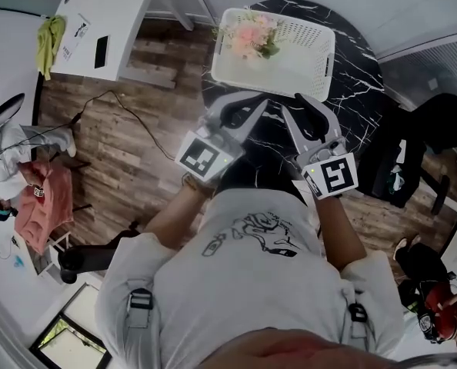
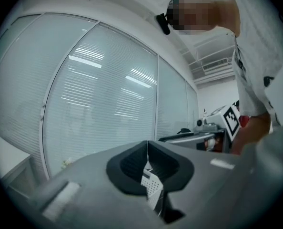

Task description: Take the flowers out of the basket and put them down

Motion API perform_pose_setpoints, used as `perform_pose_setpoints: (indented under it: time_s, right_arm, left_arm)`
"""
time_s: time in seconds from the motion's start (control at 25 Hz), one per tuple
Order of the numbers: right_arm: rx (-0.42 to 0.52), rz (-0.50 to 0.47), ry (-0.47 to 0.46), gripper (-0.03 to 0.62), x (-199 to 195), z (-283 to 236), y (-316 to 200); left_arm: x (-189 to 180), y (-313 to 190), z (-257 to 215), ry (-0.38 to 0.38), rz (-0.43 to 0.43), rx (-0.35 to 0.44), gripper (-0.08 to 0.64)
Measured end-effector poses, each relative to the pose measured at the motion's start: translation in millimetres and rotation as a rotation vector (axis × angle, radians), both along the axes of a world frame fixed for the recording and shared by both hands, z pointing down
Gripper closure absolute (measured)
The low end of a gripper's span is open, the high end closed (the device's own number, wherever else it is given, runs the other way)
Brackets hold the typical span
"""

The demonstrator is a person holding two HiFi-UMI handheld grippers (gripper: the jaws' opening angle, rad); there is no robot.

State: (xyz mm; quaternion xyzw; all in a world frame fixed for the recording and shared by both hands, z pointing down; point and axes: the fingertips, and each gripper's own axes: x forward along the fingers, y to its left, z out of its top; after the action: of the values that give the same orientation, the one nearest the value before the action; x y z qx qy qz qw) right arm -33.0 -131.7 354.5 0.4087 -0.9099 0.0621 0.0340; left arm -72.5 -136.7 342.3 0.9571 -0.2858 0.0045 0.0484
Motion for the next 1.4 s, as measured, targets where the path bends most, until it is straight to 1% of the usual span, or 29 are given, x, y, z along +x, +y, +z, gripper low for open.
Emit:
perform_pose_setpoints:
  time_s: [0.08, 0.24, 0.32, 0.44, 0.72, 1.0, 1.2, 1.28, 1.4]
  right_arm:
    - [-0.019, -0.009, 0.014, 0.466, -6.2, 12.9, -8.4]
    - [-0.057, -0.018, 0.037, 0.428, -18.0, 39.3, -28.2]
    - [-0.080, -0.021, 0.051, 0.408, -22.4, 53.6, -38.4]
    - [-0.120, -0.026, 0.075, 0.395, -28.0, 74.9, -52.9]
    - [-0.199, -0.037, 0.171, 0.308, -33.8, 120.1, -94.0]
    - [-0.269, -0.083, 0.262, 0.237, -40.8, 160.5, -129.7]
    - [-0.345, -0.113, 0.319, 0.202, -45.0, 192.9, -149.7]
    - [-0.387, -0.129, 0.338, 0.178, -45.1, 208.6, -154.2]
    - [-0.442, -0.158, 0.346, 0.163, -46.3, 222.6, -161.3]
  left_arm:
    - [-5.2, -7.3, 10.9, -0.015, -0.003, -0.002, 0.554]
    - [-16.5, -27.0, 31.1, -0.033, -0.016, -0.015, 0.554]
    - [-21.6, -37.2, 40.3, -0.035, -0.020, -0.022, 0.554]
    - [-28.6, -51.3, 54.2, -0.036, -0.029, -0.040, 0.554]
    - [-41.2, -86.1, 82.1, -0.034, -0.047, -0.057, 0.554]
    - [-50.5, -114.8, 102.6, -0.026, -0.060, -0.072, 0.555]
    - [-55.8, -130.4, 113.8, -0.029, -0.069, -0.086, 0.555]
    - [-56.8, -135.6, 118.4, -0.030, -0.074, -0.088, 0.555]
    - [-57.7, -142.1, 124.8, -0.024, -0.085, -0.094, 0.555]
